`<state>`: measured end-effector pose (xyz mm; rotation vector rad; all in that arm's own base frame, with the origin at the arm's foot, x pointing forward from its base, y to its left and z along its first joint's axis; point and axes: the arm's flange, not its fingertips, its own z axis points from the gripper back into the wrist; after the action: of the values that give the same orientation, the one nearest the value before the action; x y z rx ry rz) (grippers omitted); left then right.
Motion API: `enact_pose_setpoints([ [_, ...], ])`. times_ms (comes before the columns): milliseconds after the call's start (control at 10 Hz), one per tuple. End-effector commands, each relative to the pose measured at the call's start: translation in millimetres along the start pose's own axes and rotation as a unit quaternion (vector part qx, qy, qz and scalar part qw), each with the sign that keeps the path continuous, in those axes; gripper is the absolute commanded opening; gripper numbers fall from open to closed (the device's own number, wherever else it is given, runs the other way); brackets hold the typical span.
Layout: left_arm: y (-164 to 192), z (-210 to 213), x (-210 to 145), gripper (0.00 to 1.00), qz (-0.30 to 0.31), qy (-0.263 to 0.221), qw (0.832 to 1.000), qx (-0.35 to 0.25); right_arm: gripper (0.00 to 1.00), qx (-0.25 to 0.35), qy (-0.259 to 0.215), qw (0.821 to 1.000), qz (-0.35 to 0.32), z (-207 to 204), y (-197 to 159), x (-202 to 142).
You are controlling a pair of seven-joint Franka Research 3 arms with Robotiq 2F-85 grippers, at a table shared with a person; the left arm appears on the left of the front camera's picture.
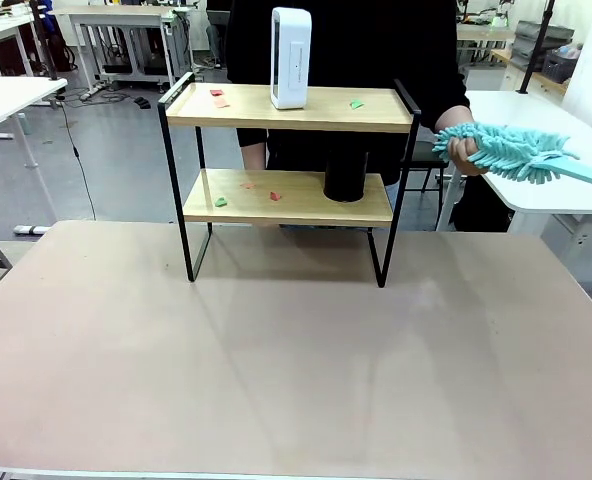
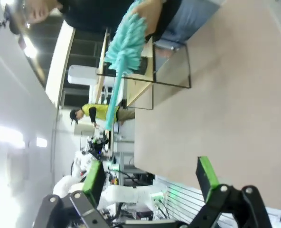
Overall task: Clean the shelf.
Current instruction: Pick up the Duster from the human.
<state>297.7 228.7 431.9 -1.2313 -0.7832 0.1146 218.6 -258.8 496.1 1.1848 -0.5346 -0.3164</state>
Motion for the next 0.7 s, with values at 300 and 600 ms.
enact_pose_setpoints([
  [300, -1, 0, -1, 1.00, -0.012, -0.006, 1.000, -0.008, 1.00, 0.044, 0.098, 0.993, 0.051, -55, 45, 54],
  [600, -1, 0, -1, 1.00, -0.012, -0.006, 1.000, -0.008, 1.00, 0.072, 0.141, 0.986, 0.041, -103, 53, 81],
])
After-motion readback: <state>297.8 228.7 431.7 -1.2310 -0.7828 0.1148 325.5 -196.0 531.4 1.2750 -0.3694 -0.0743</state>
